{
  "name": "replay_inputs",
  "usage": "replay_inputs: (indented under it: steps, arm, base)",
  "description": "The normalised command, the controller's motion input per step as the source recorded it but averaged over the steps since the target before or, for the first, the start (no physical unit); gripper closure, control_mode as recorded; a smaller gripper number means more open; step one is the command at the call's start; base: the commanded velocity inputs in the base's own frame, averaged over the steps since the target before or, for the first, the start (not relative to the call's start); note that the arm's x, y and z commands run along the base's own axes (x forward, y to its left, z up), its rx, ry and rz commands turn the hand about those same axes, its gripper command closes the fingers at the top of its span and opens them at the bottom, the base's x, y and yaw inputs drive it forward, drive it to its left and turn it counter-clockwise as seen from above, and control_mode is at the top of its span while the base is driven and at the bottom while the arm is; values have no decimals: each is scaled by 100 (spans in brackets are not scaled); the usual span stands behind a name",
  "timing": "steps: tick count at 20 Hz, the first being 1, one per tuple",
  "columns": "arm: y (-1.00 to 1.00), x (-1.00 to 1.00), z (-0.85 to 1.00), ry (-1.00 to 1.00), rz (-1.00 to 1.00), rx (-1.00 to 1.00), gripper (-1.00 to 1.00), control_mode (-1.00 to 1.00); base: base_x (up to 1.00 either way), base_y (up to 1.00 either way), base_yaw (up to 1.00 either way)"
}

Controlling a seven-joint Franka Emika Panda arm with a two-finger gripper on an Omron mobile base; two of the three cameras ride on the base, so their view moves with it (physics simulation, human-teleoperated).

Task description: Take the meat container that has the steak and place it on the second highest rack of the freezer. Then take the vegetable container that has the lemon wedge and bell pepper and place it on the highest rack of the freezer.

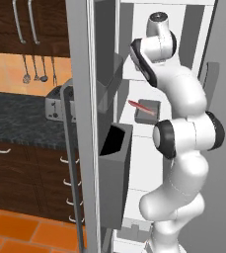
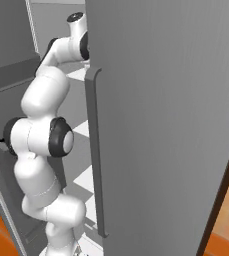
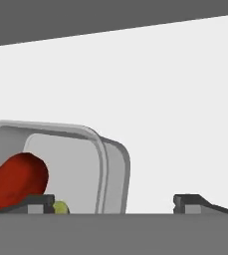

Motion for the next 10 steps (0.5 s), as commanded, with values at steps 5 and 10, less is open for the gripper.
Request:
replay_inputs:
  steps: [5, 10]
  arm:
    - [0, -99, 8, -30, -4, 0, -100, -100]
    - [3, -100, 30, -10, 0, 0, -100, -100]
  base:
    - [0, 0, 0]
    - [0, 0, 0]
